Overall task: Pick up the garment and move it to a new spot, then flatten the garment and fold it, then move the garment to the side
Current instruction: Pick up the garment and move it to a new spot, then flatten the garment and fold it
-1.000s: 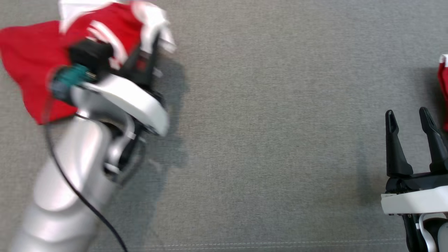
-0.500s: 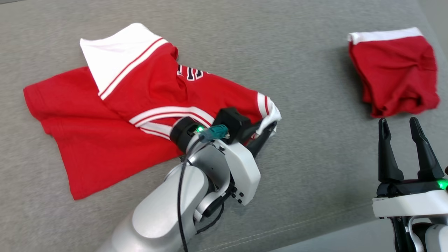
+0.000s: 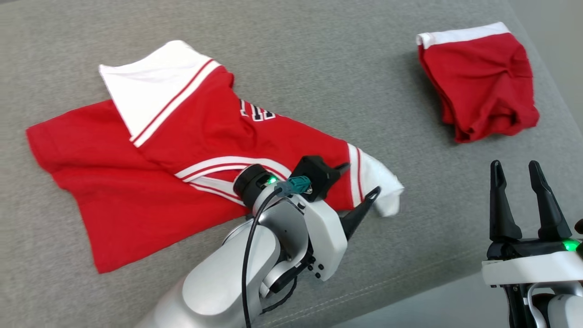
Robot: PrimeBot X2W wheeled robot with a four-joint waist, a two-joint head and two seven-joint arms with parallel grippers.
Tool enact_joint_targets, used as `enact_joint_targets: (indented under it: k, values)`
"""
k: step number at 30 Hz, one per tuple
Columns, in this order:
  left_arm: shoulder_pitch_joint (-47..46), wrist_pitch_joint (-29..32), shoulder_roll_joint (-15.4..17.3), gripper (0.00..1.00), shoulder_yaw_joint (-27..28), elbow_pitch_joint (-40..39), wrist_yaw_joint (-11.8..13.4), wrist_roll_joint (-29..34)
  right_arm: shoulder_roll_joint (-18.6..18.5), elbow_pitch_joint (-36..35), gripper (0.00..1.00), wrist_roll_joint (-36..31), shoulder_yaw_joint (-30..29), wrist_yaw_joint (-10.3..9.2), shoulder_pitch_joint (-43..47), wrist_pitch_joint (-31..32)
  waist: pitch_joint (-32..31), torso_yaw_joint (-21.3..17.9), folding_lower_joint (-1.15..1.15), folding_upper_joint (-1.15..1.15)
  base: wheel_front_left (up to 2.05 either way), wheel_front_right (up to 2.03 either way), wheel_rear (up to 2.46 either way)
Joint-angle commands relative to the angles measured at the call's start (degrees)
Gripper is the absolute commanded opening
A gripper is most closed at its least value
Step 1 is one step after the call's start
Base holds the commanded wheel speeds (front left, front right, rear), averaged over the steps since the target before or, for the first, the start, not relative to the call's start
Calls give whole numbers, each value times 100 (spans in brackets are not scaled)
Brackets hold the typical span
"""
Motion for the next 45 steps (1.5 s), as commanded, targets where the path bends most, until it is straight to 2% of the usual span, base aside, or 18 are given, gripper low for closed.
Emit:
enact_joint_targets:
  k: [1, 4, 8, 11, 15, 18, 20, 22, 27, 33, 45]
  values:
    - [-162, -111, -30, 100, 138, -364, -67, 7, -64, -143, 100, -80, 85, 8, -49, -50, -83, 244, 0, 0, 0, 0, 0]
    - [-63, -259, 169, 100, 240, -879, 71, 85, -82, -217, 100, -225, 61, 8, -107, 7, -193, 560, 0, 0, 0, 0, 0]
    - [215, -544, 648, 100, 688, -1690, 601, 257, -221, -331, 100, -391, 94, 8, -172, 109, -346, 1027, 0, 0, 0, 0, 0]
    - [513, -847, 1060, 100, 1234, -2256, 1120, 367, -346, -411, 100, -492, 154, 8, -192, 177, -451, 1360, 0, 0, 0, 0, 0]
    - [1041, -1157, 1602, 100, 2035, -2701, 1687, 318, -468, -490, 100, -614, 190, 8, -191, 245, -593, 1715, 0, 0, 0, 0, 0]
    - [1514, -1430, 1922, 100, 2662, -2866, 1983, 139, -535, -476, 100, -658, 248, 8, -194, 269, -713, 1864, 0, 0, 0, 0, 0]
    - [1835, -1624, 2067, 100, 3018, -2867, 2087, -15, -568, -419, 100, -680, 259, 8, -177, 276, -814, 1947, 0, 0, 0, 0, 0]
    - [2280, -1934, 2167, 100, 3396, -2784, 2126, -227, -597, -329, 100, -702, 289, 8, -122, 282, -983, 2033, 0, 0, 0, 0, 0]
    - [2790, -2202, 2226, 100, 3632, -2651, 2080, -385, -630, -251, 100, -770, 376, 8, -21, 305, -1160, 2058, 0, 0, 0, 0, 0]
    - [3266, -2450, 2157, 100, 3722, -2439, 1901, -402, -630, -81, 100, -899, 500, 8, 260, 256, -1408, 2027, 0, 0, 0, 0, 0]
    - [3843, -2543, 2207, 100, 3990, -2394, 1788, -281, -399, -153, 100, -1046, 426, 8, 837, 228, -1936, 1819, 0, 0, 0, 0, 0]
